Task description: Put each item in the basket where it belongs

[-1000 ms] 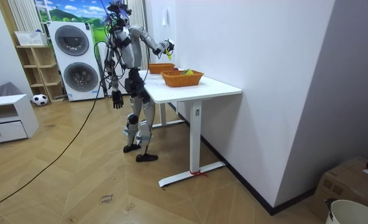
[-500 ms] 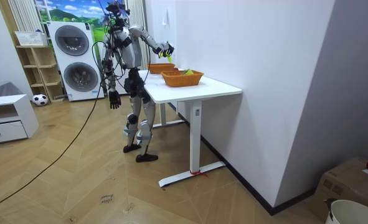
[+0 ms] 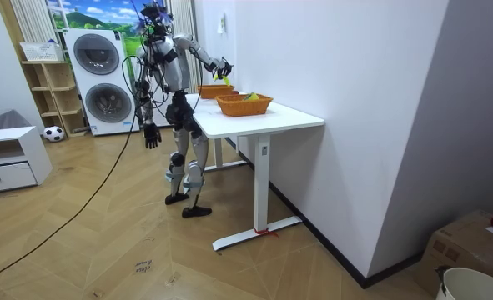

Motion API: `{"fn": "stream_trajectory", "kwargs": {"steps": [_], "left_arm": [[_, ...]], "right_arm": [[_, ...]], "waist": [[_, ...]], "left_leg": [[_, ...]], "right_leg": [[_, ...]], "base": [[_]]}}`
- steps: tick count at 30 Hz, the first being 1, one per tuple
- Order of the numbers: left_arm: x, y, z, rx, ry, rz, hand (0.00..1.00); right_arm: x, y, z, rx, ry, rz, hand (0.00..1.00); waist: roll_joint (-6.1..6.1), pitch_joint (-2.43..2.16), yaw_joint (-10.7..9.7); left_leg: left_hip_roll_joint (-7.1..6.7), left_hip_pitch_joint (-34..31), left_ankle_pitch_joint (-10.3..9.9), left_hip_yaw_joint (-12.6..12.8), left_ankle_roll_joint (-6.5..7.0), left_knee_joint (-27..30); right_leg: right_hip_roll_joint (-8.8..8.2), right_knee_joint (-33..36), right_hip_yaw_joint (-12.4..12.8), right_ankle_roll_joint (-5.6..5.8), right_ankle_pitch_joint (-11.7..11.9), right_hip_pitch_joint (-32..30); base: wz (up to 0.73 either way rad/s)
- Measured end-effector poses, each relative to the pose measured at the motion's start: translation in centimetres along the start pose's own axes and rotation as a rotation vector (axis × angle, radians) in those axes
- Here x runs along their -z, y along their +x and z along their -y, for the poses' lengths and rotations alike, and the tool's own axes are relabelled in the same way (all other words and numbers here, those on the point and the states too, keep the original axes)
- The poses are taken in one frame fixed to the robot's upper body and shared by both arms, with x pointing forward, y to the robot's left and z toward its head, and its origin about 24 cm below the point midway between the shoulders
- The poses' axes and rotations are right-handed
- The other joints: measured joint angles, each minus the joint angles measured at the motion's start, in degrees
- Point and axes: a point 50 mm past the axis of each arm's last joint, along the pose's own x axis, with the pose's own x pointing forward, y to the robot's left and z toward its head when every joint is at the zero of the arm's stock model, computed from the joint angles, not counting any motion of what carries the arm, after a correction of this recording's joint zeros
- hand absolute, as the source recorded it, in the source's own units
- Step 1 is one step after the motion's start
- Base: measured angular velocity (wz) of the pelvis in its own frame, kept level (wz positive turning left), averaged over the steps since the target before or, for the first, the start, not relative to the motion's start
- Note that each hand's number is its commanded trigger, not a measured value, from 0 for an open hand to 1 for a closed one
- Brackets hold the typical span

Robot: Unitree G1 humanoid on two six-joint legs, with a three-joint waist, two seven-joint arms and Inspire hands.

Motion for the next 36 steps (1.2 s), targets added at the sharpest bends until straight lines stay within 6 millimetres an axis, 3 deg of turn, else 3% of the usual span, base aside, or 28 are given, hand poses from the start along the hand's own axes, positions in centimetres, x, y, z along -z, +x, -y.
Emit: {"fn": "stream_trajectory", "kwargs": {"steps": [7, 14, 23, 24, 25, 26, 27, 36], "left_arm": [[2.1, 0.0, 0.6, 0.026, -0.003, -0.07, 0.0], [2.5, 0.0, 0.5, 0.008, 0.001, -0.081, 0.0], [2.6, 0.0, 0.3, -0.016, 0.005, -0.08, 0.0], [2.6, 0.0, 0.2, -0.017, 0.005, -0.081, 0.0], [2.6, 0.0, 0.2, -0.018, 0.006, -0.082, 0.0], [2.7, 0.0, 0.1, -0.02, 0.007, -0.082, 0.0], [2.7, 0.0, 0.1, -0.02, 0.007, -0.082, 0.0], [2.8, 0.0, -0.3, -0.03, 0.011, -0.089, 0.0]], "right_arm": [[0.6, 0.2, -0.5, -0.027, -0.028, -0.027, 1.0], [1.0, 0.5, -0.4, -0.008, -0.036, -0.047, 1.0], [1.4, 0.5, -0.5, 0.029, -0.045, -0.056, 1.0], [1.3, 0.5, -0.6, 0.029, -0.053, -0.053, 0.92], [1.1, 0.5, -0.8, 0.027, -0.071, -0.045, 0.73], [0.9, 0.5, -1.0, 0.02, -0.082, -0.038, 0.42], [0.9, 0.5, -1.1, 0.017, -0.083, -0.035, 0.01], [0.7, 0.5, -1.3, 0.012, -0.082, -0.03, 0.0]], "waist": [[0.01, 0.0, 1.33], [0.06, 0.03, 1.66], [-0.01, -0.01, 2.87], [-0.02, -0.01, 2.92], [-0.03, -0.02, 2.94], [-0.06, -0.03, 2.92], [-0.06, -0.04, 2.92], [-0.12, -0.08, 3.02]], "left_leg": [[-0.16, -0.71, 0.0, -0.96, 0.0, 0.38], [-0.4, -1.58, 0.03, -2.21, -0.04, 1.05], [-0.91, -1.95, 0.12, -2.93, 0.11, 1.27], [-0.92, -1.95, 0.13, -2.93, 0.12, 1.27], [-0.94, -1.96, 0.13, -2.94, 0.13, 1.26], [-0.98, -1.99, 0.14, -3.03, 0.14, 1.25], [-0.98, -2.0, 0.14, -3.07, 0.14, 1.25], [-1.07, -2.04, 0.15, -3.47, 0.16, 1.36]], "right_leg": [[-0.12, -0.02, -1.33, 0.01, -0.01, -0.14], [-0.3, -0.02, -2.99, 0.02, -0.01, -0.09], [-0.71, -0.01, -3.17, 0.3, -0.19, 0.04], [-0.72, -0.01, -3.16, 0.3, -0.19, 0.05], [-0.74, -0.01, -3.12, 0.31, -0.19, 0.05], [-0.78, -0.01, -3.12, 0.34, -0.22, 0.05], [-0.79, -0.01, -3.12, 0.35, -0.22, 0.05], [-0.8, 0.01, -3.1, 0.38, -0.24, 0.22]], "base": [[0.05], [0.09], [0.05], [0.0], [0.0], [0.0], [0.0], [0.01]]}}
